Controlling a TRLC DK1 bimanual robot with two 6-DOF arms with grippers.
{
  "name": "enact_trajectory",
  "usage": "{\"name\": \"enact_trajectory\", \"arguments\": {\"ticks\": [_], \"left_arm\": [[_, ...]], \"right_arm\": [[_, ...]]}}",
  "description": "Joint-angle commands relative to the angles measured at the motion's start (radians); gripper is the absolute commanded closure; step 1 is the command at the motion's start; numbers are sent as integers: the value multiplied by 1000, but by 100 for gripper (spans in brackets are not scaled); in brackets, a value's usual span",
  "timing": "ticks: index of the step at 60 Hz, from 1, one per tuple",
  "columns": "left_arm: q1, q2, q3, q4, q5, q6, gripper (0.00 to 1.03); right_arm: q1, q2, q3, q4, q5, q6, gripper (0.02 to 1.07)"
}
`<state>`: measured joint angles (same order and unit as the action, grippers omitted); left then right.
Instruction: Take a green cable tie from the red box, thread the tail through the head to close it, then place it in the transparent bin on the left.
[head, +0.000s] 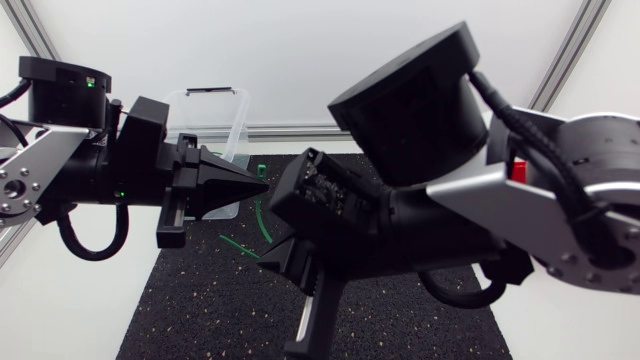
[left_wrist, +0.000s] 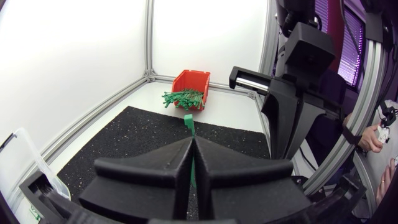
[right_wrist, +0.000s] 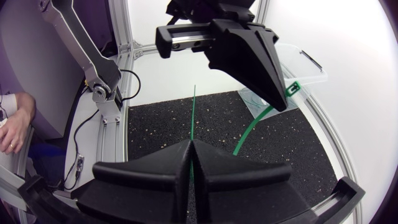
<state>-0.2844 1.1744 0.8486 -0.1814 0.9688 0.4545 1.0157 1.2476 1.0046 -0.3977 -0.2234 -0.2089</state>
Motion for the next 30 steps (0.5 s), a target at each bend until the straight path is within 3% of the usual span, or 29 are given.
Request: {"name": "enact_trajectory", "arguments": {"ticks": [1, 14, 30], "left_arm": [[14, -19, -33, 33, -2, -19, 100], [31, -22, -39, 140, -22, -45, 100], [17, -28, -51, 223, -78, -74, 100]], "right_arm": [[-37, 21, 28, -26, -28, 16, 102], [-161, 58, 88, -101, -212, 16, 102], [-256, 75, 154, -190, -364, 22, 102]]}}
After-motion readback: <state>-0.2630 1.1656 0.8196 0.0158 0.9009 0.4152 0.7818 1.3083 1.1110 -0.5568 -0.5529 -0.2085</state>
